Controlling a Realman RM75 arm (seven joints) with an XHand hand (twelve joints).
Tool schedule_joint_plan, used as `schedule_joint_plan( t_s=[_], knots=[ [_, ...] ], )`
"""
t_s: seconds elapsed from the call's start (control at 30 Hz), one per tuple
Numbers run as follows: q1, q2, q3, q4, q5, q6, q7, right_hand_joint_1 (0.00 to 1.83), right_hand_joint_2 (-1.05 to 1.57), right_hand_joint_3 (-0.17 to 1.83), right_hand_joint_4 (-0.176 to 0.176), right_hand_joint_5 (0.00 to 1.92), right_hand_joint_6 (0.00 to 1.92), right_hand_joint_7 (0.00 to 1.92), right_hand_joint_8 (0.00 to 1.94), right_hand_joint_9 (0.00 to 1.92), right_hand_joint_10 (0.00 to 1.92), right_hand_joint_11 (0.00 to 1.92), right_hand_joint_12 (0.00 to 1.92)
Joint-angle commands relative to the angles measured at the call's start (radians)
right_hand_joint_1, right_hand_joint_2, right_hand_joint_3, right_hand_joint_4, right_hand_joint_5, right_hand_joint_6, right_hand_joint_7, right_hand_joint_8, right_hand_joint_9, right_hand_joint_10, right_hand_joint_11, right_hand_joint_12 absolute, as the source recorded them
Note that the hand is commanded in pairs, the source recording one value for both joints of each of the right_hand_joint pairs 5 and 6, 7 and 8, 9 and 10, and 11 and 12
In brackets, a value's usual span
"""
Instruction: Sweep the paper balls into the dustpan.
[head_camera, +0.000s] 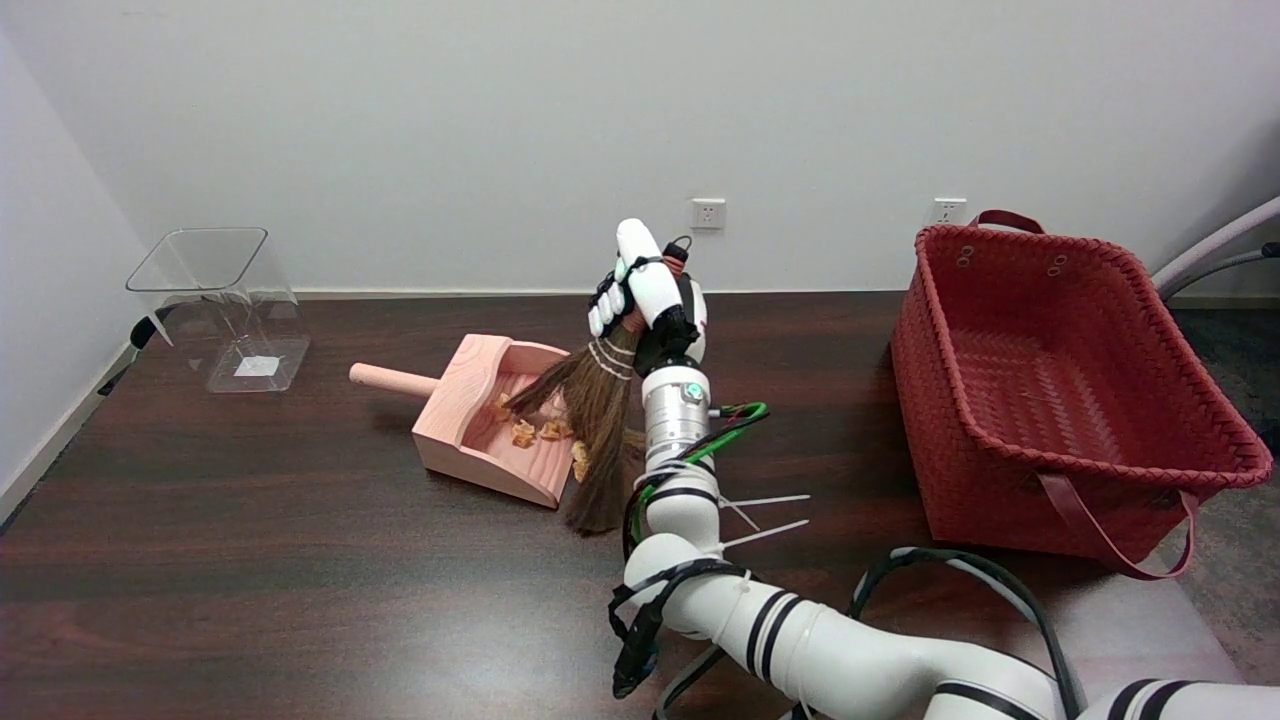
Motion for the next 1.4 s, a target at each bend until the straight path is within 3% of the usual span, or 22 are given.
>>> schedule_joint_plan(
  t_s=[0.03,1.4],
  knots=[
    [0.043,-0.037,-0.013,-0.034,0.101,-0.020,0.125,0.58,1.57,-0.04,0.000,1.92,1.92,1.92,1.92,1.92,1.92,1.92,1.92],
    [0.049,-0.021,-0.011,0.024,-0.013,0.111,0.181,0.58,1.57,-0.07,0.000,1.92,1.92,1.92,1.92,1.92,1.92,1.92,1.92]
  ],
)
